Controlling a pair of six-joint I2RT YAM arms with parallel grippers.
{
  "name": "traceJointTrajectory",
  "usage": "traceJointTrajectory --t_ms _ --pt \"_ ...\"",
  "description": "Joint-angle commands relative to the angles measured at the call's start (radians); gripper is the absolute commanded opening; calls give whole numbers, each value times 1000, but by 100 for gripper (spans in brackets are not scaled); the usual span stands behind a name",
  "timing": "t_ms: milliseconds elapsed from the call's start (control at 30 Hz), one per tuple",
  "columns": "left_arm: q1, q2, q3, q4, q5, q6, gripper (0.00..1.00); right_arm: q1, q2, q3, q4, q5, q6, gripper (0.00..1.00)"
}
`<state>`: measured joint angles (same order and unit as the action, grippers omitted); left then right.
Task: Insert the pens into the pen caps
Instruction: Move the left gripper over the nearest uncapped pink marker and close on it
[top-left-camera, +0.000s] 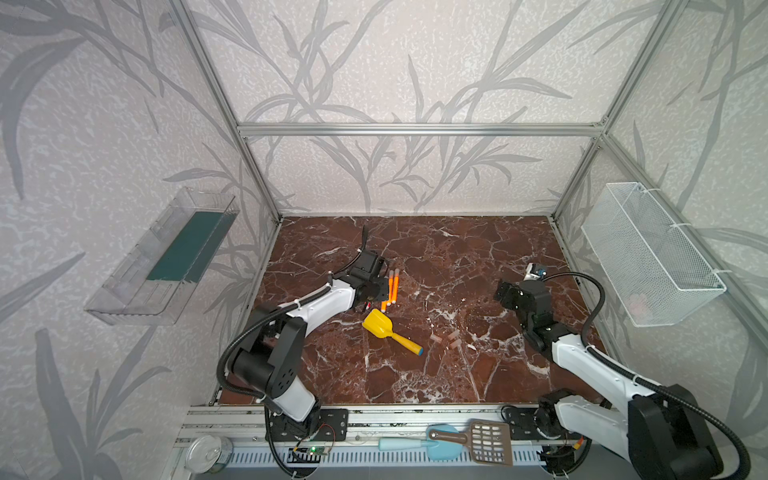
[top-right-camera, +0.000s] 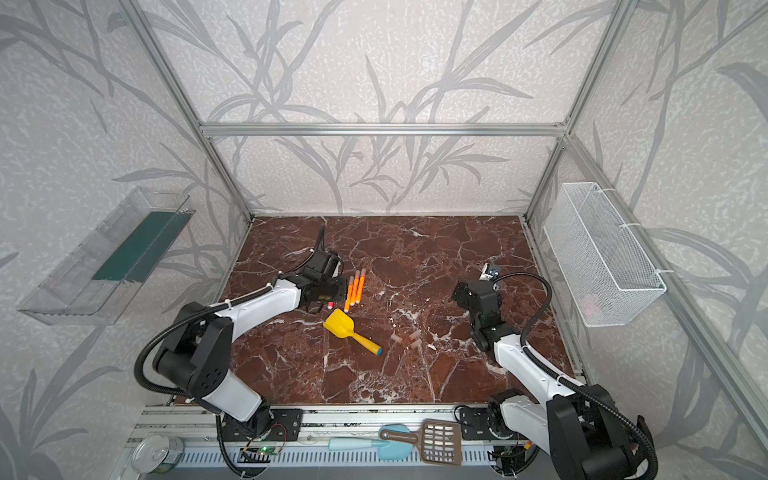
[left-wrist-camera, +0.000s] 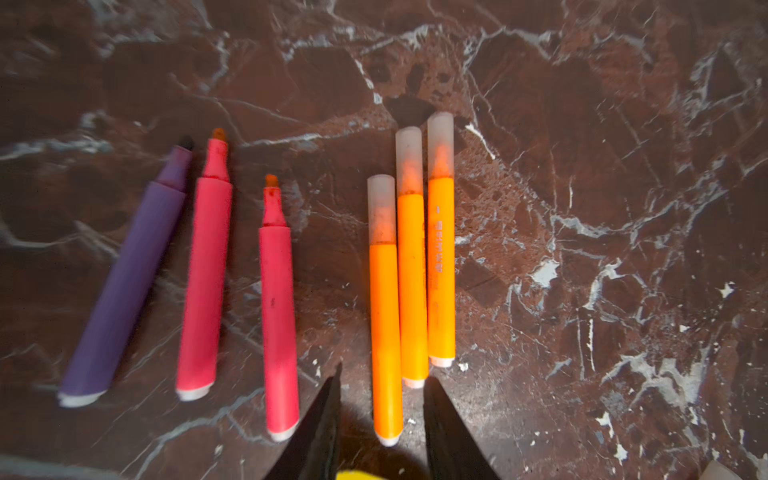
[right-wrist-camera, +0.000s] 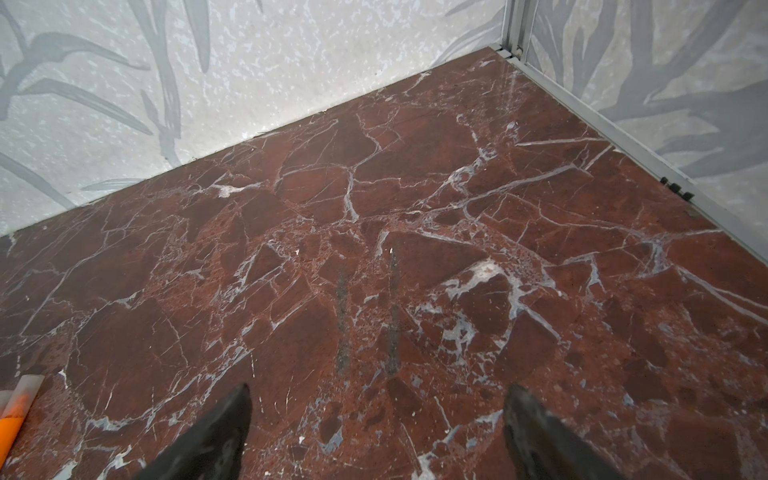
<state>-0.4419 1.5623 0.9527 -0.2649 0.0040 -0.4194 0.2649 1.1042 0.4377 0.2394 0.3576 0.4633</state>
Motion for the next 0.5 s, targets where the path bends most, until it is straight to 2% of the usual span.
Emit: traceJointTrajectory --t_ms 0,133,467 --pt "6 -76 -59 74 -113 -9 35 -4 -17 -14 24 4 -1 93" --pt "15 -91 -85 60 -211 -45 36 -4 -19 -11 19 3 -2 93" --pt "52 21 -16 -15 -138 -85 35 -5 -18 -11 20 3 -3 93"
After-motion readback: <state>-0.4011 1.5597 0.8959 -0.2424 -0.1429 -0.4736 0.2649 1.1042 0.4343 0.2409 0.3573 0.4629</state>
